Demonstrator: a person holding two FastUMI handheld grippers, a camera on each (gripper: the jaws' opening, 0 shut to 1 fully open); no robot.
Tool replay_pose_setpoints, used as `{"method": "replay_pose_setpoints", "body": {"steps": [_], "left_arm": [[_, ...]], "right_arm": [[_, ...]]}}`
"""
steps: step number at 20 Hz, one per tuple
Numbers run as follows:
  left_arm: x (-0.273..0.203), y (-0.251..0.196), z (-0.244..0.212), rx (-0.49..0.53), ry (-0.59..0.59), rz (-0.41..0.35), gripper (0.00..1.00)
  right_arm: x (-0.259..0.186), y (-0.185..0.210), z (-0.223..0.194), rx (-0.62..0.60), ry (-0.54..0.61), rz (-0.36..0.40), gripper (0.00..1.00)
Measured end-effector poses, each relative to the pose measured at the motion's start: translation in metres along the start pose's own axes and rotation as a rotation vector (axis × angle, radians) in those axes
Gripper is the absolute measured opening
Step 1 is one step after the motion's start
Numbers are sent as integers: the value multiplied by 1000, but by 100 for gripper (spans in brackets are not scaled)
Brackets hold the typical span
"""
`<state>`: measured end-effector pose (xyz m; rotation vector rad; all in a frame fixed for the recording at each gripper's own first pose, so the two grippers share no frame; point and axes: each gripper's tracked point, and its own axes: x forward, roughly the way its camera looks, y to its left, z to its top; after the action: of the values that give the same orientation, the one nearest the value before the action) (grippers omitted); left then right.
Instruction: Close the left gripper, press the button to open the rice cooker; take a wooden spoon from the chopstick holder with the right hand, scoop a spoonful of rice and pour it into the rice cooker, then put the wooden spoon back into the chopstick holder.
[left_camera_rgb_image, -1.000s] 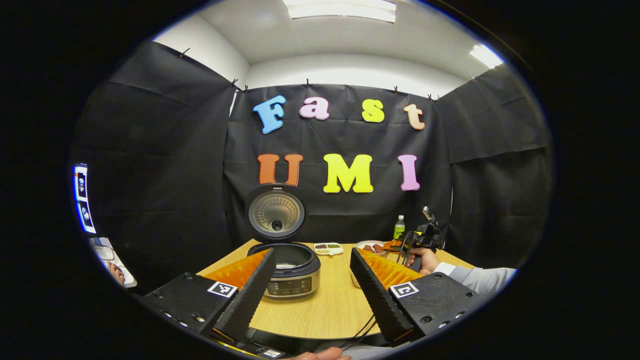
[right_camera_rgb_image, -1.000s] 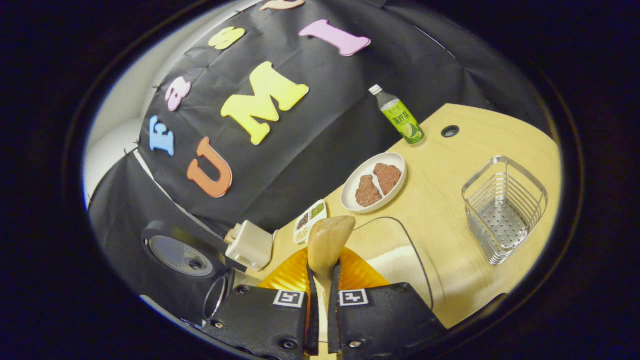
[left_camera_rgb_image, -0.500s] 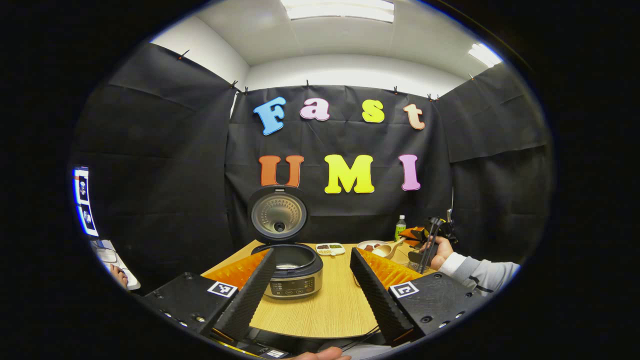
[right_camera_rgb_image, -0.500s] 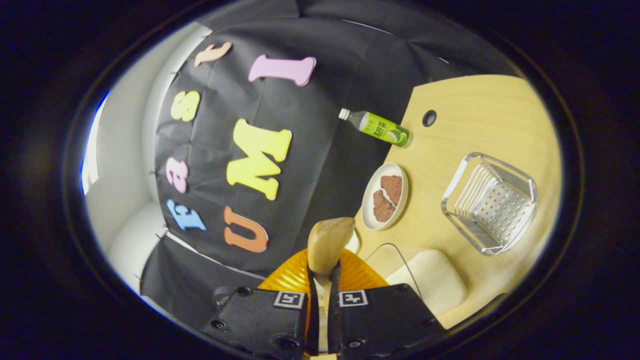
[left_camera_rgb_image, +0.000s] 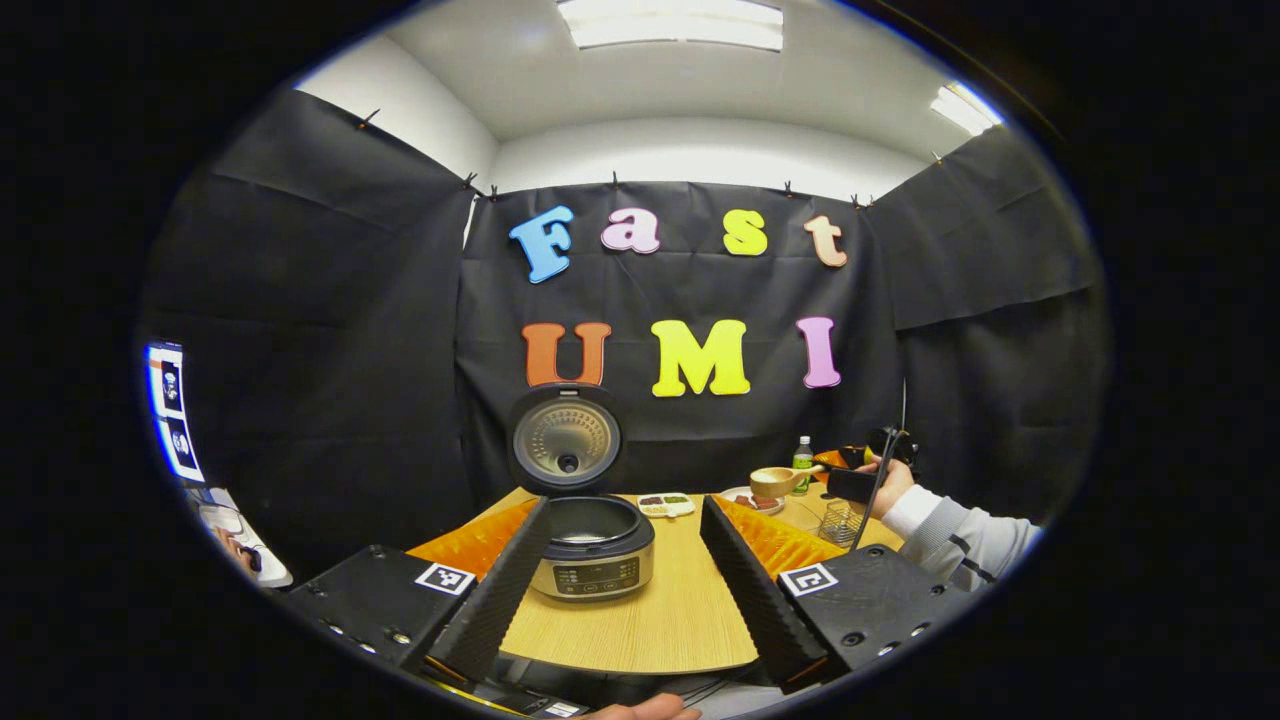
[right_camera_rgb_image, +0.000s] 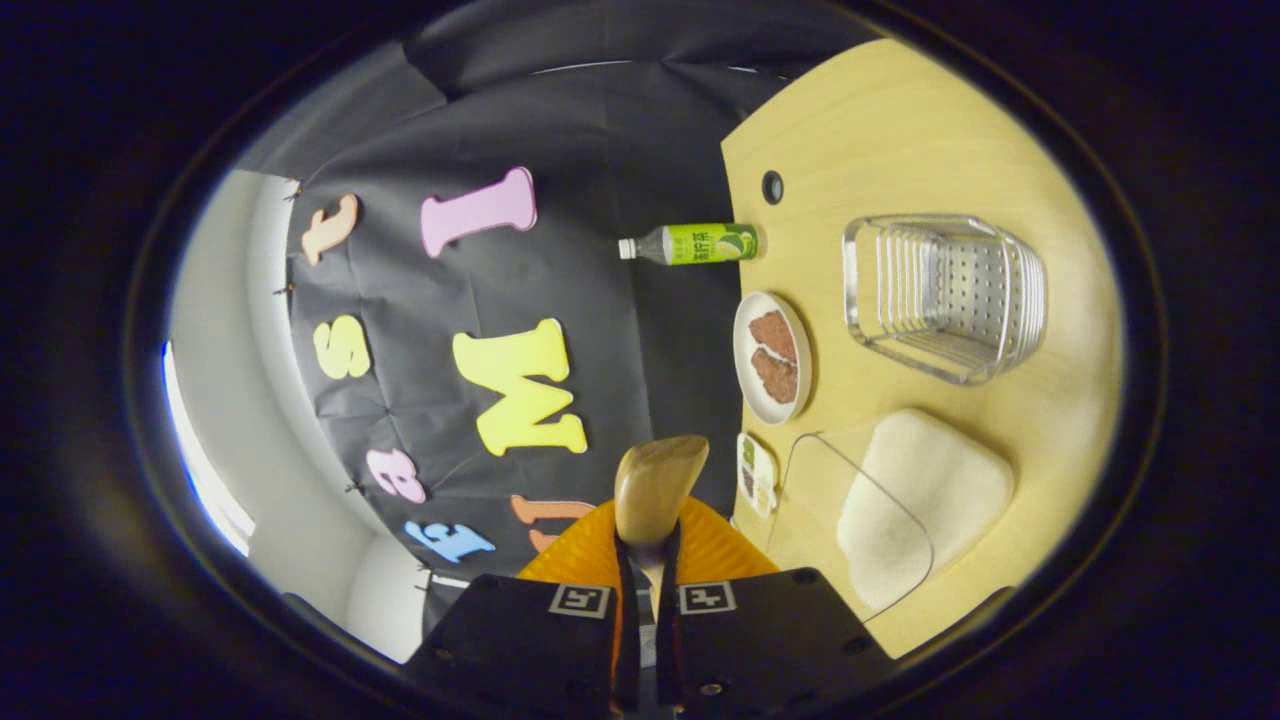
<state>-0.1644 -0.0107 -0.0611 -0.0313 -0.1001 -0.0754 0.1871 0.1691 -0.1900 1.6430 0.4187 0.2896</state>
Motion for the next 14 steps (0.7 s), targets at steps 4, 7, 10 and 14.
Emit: {"method": "replay_pose_setpoints", "body": {"steps": [4,7,10,14], "left_arm": [[-6,10,-5,27,12,22,95],[-13,17,2,27,5,33,95],[-22,24,11,20,-14,39,95],[-32,38,12,44,-12,56,94]], "right_arm": [[10,14,-46,26,51,12,11],[19,31,-89,-11,106,35,11],[26,33,-128,-57,137,15,11],[43,53,-176,-166,184,18,11]]}}
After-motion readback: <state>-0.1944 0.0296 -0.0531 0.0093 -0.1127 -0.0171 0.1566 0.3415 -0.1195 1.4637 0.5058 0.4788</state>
